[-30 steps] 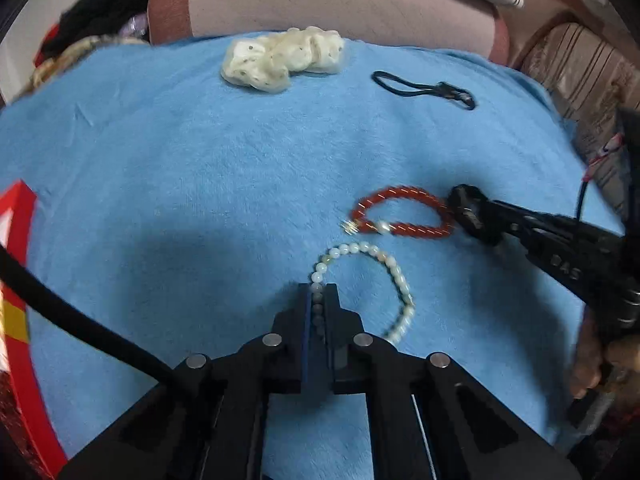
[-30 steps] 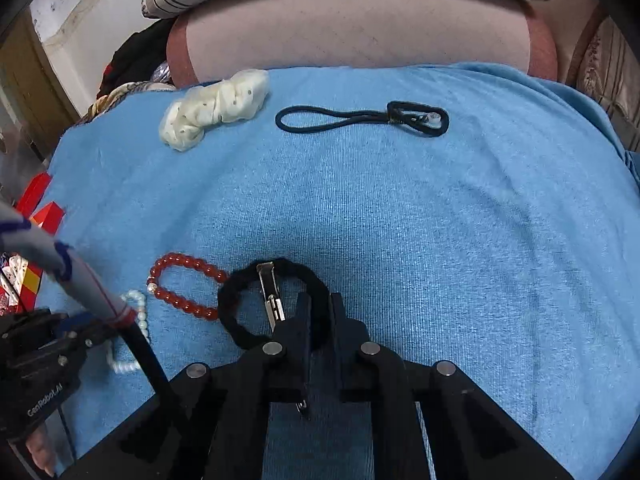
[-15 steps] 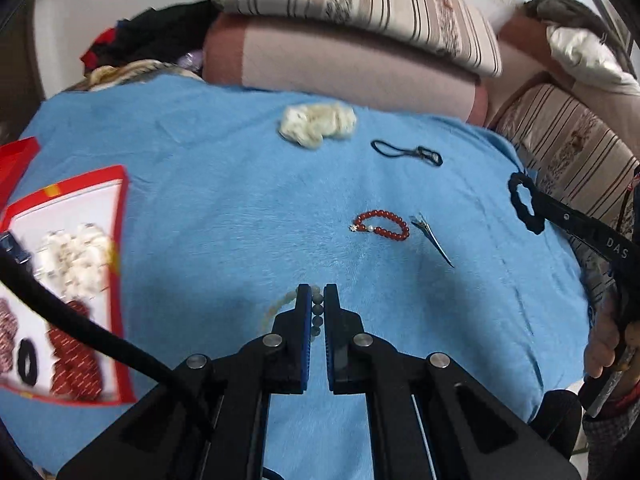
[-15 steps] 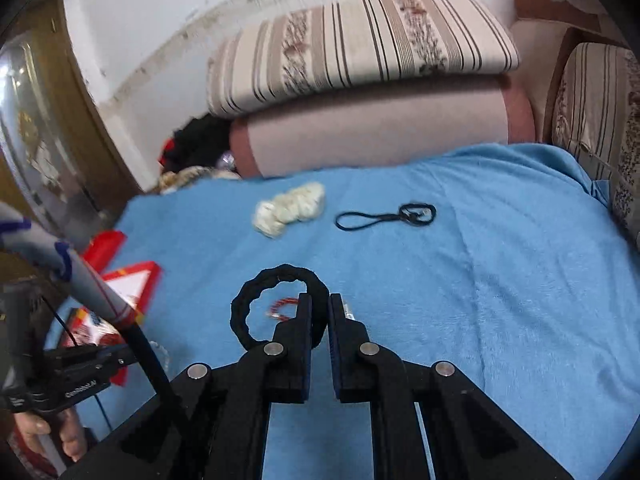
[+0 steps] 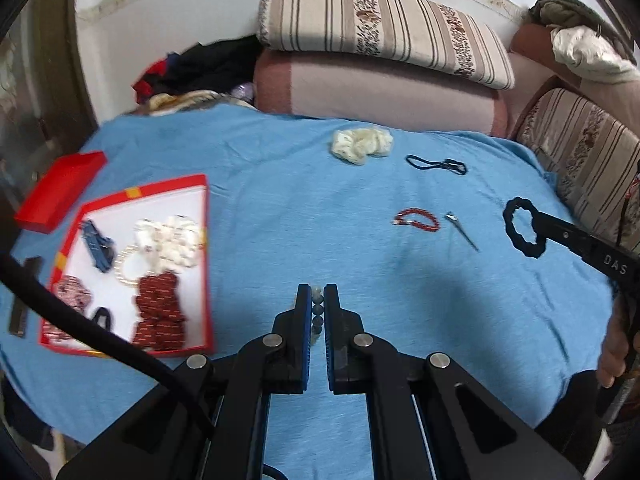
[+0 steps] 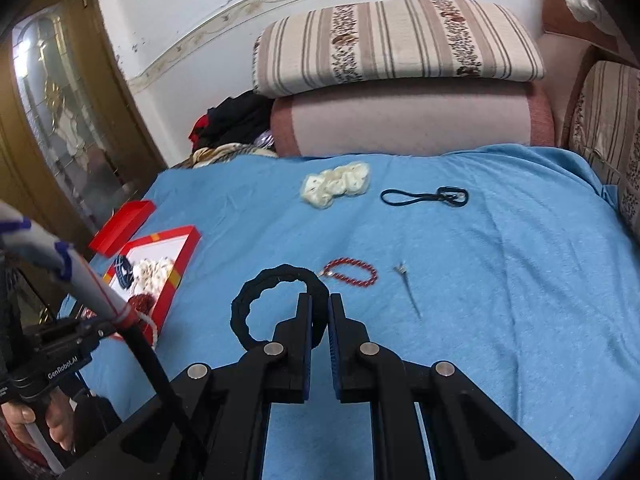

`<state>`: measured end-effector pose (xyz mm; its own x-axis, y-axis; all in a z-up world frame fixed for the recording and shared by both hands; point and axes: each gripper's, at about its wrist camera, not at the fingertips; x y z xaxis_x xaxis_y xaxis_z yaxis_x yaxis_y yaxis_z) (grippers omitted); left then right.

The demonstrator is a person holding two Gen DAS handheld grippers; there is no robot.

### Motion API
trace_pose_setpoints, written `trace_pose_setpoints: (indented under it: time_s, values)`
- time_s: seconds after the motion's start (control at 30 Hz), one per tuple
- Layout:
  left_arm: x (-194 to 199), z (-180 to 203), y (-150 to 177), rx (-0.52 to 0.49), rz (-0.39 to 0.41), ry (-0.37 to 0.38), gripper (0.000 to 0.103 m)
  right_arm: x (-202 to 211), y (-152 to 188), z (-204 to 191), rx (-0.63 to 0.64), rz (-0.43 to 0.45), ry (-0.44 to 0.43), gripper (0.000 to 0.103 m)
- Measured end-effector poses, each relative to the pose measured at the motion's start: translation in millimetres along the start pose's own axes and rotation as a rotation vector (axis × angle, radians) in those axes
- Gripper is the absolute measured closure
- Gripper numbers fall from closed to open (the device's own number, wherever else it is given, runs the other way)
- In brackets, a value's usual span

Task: Organize jewelry
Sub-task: 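Carry the green bracelet and black scrunchie into the tray and release both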

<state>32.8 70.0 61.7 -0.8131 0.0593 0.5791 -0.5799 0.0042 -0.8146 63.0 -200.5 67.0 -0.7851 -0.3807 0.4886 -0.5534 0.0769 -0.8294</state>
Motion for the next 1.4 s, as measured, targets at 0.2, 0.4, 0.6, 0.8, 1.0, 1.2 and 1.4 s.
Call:
trace_pose_setpoints:
  time_s: [0.2, 0.4, 0.6, 0.8, 1.0, 1.2, 1.4]
  values:
    - [7, -12, 1, -0.006, 0.019, -0.049, 0.098, -1, 5, -16, 0.028, -0.017, -0.014, 0.095]
    - [10, -30, 4, 0.004, 0.024, -0.083, 0.098, -9, 7, -35, 0.054, -0.039, -0.030, 0.095]
    - [11, -55, 8, 0.031, 0.021, -0.117, 0.098, -25, 8, -62, 0.087, -0.062, -0.063, 0.095]
    - [8, -88, 8, 0.055, 0.013, -0.164, 0.098, -50, 9, -100, 0.132, -0.094, -0.108, 0.095]
    - [0, -122, 4, 0.060, 0.005, -0.215, 0.098, -81, 10, -144, 0.167, -0.127, -0.159, 0.095]
    - [-18, -169, -11, 0.100, -0.008, -0.232, 0.098, -112, 5, -191, 0.212, -0.141, -0.217, 0.095]
    - [-47, -221, -44, 0.145, -0.022, -0.228, 0.098, -148, -7, -233, 0.254, -0.142, -0.266, 0.095]
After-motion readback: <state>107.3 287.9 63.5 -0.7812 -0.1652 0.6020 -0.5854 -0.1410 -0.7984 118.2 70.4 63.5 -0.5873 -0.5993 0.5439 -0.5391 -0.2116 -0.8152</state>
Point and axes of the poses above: each gripper's, at about its wrist camera, not at the fingertips, and x roughly against the way its jaws point, z to its right, y to its underside, and after that the axes turned 12 degrees about z, right-handed
